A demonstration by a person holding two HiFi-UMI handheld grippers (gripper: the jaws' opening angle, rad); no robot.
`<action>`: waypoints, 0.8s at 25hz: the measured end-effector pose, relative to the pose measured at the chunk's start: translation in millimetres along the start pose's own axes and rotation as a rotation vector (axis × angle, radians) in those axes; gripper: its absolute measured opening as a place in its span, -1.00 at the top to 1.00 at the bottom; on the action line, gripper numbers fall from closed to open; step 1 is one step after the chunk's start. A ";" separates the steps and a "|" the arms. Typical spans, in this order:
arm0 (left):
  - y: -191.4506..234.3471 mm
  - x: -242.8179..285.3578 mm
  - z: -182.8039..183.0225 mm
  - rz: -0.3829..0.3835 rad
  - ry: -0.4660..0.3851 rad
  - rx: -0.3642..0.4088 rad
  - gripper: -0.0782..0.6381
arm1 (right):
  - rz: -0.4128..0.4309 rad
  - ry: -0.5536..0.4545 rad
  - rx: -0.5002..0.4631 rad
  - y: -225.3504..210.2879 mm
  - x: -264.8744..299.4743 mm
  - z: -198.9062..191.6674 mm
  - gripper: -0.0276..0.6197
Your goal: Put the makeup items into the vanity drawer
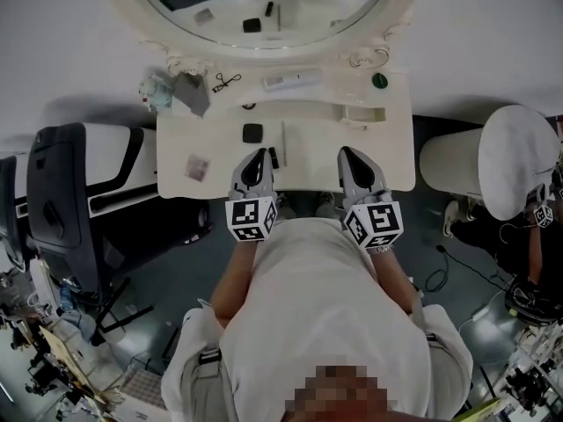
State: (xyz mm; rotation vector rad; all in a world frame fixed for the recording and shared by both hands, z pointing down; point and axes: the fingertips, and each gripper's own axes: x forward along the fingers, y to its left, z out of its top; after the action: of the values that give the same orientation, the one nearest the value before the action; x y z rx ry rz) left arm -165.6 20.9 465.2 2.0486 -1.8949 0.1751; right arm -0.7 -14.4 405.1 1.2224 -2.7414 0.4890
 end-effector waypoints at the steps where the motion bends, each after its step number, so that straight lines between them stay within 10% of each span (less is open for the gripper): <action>1: 3.1 3.9 -5.7 0.015 0.013 -0.002 0.73 | 0.005 0.011 0.000 -2.5 1.9 -1.9 0.89; 20: 50.3 39.3 -176.4 0.225 0.329 -0.122 0.54 | -0.037 0.159 -0.053 -8.6 -11.5 -43.5 0.89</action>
State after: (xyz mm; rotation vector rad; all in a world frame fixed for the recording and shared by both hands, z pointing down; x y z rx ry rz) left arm -186.4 39.7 650.7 1.6107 -1.8698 0.4139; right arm 11.7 2.6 445.7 1.1662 -2.5782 0.4837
